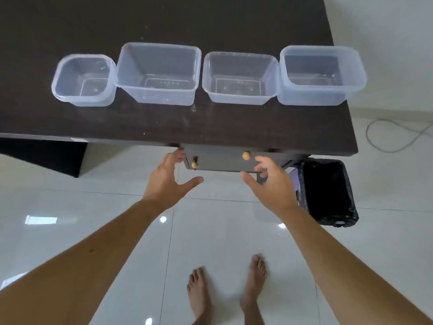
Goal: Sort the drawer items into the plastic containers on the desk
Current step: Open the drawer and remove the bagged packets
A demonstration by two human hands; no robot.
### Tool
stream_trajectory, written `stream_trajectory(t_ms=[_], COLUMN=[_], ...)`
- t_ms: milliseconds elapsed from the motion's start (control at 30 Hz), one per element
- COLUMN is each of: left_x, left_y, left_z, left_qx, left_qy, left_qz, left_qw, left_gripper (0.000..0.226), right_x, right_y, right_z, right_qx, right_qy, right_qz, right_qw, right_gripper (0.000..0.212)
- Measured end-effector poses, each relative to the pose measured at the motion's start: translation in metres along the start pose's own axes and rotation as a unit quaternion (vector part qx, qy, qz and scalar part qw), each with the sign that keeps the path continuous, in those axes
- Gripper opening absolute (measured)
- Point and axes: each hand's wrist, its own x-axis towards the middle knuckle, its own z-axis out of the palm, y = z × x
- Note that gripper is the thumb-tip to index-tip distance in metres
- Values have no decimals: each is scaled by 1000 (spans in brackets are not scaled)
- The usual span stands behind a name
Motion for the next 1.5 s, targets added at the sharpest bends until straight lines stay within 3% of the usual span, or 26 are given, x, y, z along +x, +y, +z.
stream_trajectory(t_ms=[67,267,433,633,933,1500], left_x=[10,28,47,61,66,-27], left_y=[-13,-41,-51,-43,-48,-71], left_z=[9,36,49,49,48,60], left_qx=[-36,-127,-156,-195,-183,-160], left_qy=[26,78,102,155,190,170], left_qz=[-24,-31,-38,-20,-8,30], left_qw=[999,988,982,968,965,972], left_gripper=[96,91,83,41,37,27], right_x=[12,34,44,41,37,-59], right_y=[4,9,14,11,14,35], right_z=[15,44,51,51,46,54], right_qx=[9,60,49,29,37,67], right_qy=[21,126,194,205,192,173], right_qz=[3,-26,-36,-71,-103,-94], right_qw=[1000,990,979,976,975,978], right_gripper=[63,38,32,23,22,23])
